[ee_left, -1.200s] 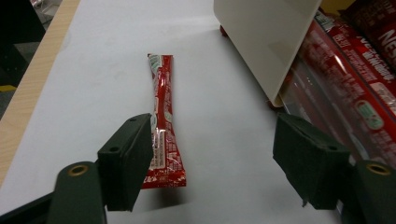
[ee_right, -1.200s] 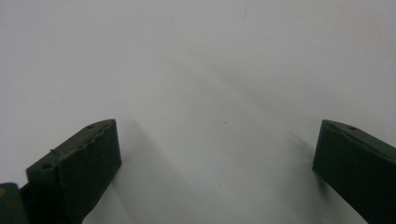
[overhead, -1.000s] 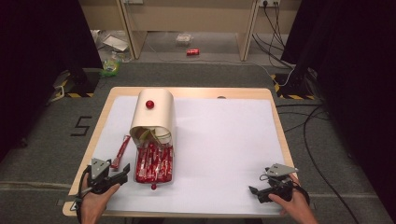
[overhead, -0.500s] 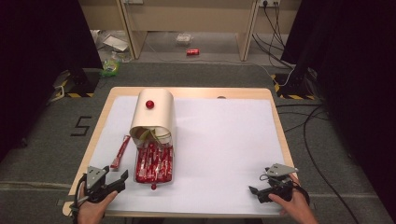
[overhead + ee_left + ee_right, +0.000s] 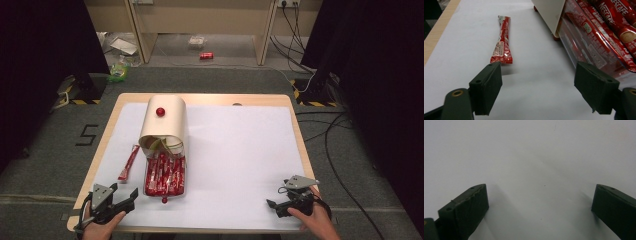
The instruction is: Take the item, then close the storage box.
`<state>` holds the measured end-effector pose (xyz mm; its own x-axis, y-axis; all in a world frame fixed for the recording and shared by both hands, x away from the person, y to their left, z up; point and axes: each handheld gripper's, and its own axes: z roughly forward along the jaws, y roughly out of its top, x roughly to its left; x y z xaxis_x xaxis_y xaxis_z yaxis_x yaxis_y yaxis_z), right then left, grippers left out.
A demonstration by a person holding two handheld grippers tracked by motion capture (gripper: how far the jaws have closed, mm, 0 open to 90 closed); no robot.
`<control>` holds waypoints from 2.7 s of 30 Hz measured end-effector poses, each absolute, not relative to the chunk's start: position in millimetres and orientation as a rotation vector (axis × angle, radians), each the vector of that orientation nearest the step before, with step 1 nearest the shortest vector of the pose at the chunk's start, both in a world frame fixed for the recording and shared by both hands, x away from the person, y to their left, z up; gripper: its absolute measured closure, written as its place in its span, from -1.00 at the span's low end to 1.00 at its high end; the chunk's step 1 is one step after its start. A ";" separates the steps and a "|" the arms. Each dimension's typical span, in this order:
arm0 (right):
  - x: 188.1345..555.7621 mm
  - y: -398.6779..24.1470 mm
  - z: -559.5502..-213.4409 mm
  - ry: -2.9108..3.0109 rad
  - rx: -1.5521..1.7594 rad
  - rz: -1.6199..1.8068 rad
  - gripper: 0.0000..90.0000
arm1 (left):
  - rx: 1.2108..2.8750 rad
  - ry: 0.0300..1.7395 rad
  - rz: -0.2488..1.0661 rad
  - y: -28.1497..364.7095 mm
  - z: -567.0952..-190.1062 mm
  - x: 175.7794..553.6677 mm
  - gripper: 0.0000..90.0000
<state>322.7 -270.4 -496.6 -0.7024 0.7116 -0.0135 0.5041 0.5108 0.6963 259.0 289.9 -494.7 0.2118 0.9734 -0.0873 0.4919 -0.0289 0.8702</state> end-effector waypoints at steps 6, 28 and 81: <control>322.9 -270.5 -496.6 2.459 1.021 0.989 -0.97 | 1.642 1.406 0.716 290.9 -497.5 253.1 -0.55; 323.0 -270.6 -496.6 2.462 1.022 0.991 -0.97 | 1.633 1.357 0.720 277.3 -502.9 220.1 -0.56; 322.3 -270.0 -496.5 2.457 1.019 0.987 -0.97 | 1.732 1.279 0.763 235.4 -498.9 242.4 -0.57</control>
<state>322.3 -270.0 -496.5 -0.7019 0.7121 -0.0158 0.5033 0.5115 0.6965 242.4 235.4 -498.9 0.2967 0.9550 -0.0043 0.4504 -0.1359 0.8824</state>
